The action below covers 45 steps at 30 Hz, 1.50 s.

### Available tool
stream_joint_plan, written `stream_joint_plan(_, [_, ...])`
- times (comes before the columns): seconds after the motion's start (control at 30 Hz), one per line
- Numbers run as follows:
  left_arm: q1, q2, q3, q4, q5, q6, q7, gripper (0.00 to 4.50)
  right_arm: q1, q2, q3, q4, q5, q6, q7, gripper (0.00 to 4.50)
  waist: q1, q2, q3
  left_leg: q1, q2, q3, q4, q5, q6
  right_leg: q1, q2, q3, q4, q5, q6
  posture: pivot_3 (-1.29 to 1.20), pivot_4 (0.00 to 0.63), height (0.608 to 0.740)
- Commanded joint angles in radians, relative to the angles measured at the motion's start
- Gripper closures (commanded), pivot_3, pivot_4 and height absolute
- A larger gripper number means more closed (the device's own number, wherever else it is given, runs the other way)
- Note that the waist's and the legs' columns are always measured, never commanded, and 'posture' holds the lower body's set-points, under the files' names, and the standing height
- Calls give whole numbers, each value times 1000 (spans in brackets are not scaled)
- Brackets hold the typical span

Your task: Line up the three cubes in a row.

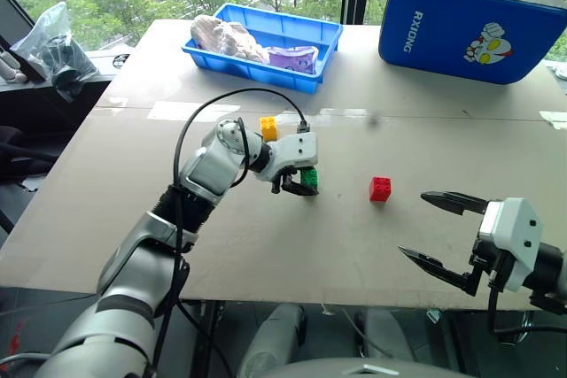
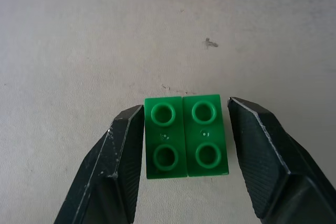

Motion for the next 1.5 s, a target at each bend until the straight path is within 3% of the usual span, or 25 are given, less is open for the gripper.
stream_joint_plan(0.03, [-8, -2, 6, -5, -4, -31, -7, 1932, -2, 1, -10, -21, 4, -13, -4, 0, 0, 0, 0, 0, 0, 0, 0, 0, 0, 0, 0, 0, 0, 0, 0, 0, 150, 740])
stream_joint_plan(0.13, [-9, -4, 5, 0, -4, -41, -15, 1932, -2, 1, -11, -21, 3, -13, -4, 0, 0, 0, 0, 0, 0, 0, 0, 0, 0, 0, 0, 0, 0, 0, 0, 0, 150, 740])
stream_joint_plan(0.23, [-7, 2, 1, 7, 1, -63, -29, 3155, -1, 1, -11, -21, 1, -13, -4, 0, -1, 0, 0, 0, 0, 0, 0, 0, 0, 0, 0, 0, 0, 0, 0, 0, 150, 740])
stream_joint_plan(0.27, [-8, 3, 1, 10, -1, -69, -37, 3252, -1, 1, -12, -22, 1, -12, -5, 0, 0, 0, 0, 0, 0, 0, 0, 0, 0, 0, 0, 0, 0, 0, 0, 0, 150, 740])
stream_joint_plan(0.7, [-25, -13, 2, 58, 3, -117, -60, 3228, 10, 2, -20, -30, 1, -10, -9, 0, 0, 0, 0, 0, 0, 0, 0, 0, 0, 0, 0, 0, 0, 0, 0, 0, 150, 740])
stream_joint_plan(0.77, [-27, -15, 3, 61, -1, -112, -65, 2147, 10, 2, -21, -30, 2, -9, -10, 0, 0, 0, 0, 0, 0, 0, 0, 0, 0, 0, 0, 0, 0, 0, 0, 0, 150, 740])
stream_joint_plan(0.83, [-31, -19, 11, 63, 1, -121, -49, 2010, 12, 2, -23, -32, 2, -8, -11, 0, 0, 0, 0, 0, 0, 0, 0, 0, 0, 0, 0, 0, 0, 0, 0, 0, 150, 740])
stream_joint_plan(0.9, [-34, -15, 20, 54, -2, -115, -49, 1154, 14, 2, -23, -33, 3, -8, -12, 0, -1, 0, 0, 0, 0, 0, 0, 0, 0, 0, 0, 0, 0, 0, 0, 0, 150, 740])
stream_joint_plan(1.17, [-35, 60, 162, -30, -124, 56, -65, 1154, 17, 5, -17, -35, 5, -10, -19, 0, -3, 0, 0, 1, 0, 0, 0, 0, 0, 0, 0, 0, 0, 0, 0, 0, 150, 740])
stream_joint_plan(1.37, [-173, 77, 295, 155, -164, 170, 52, 1154, 18, 14, -8, -34, 2, -17, -24, 0, 1, 0, 0, 0, 0, -1, 0, 0, 0, 0, 0, -1, 0, 0, 0, 0, 150, 740])
stream_joint_plan(1.5, [-259, 102, 273, 342, -84, 107, 122, 1154, 15, 23, -5, -35, 7, -19, -27, 0, -2, -1, 0, 1, 0, 0, 0, 0, 0, 0, 0, 0, 0, 0, 0, 0, 150, 740])
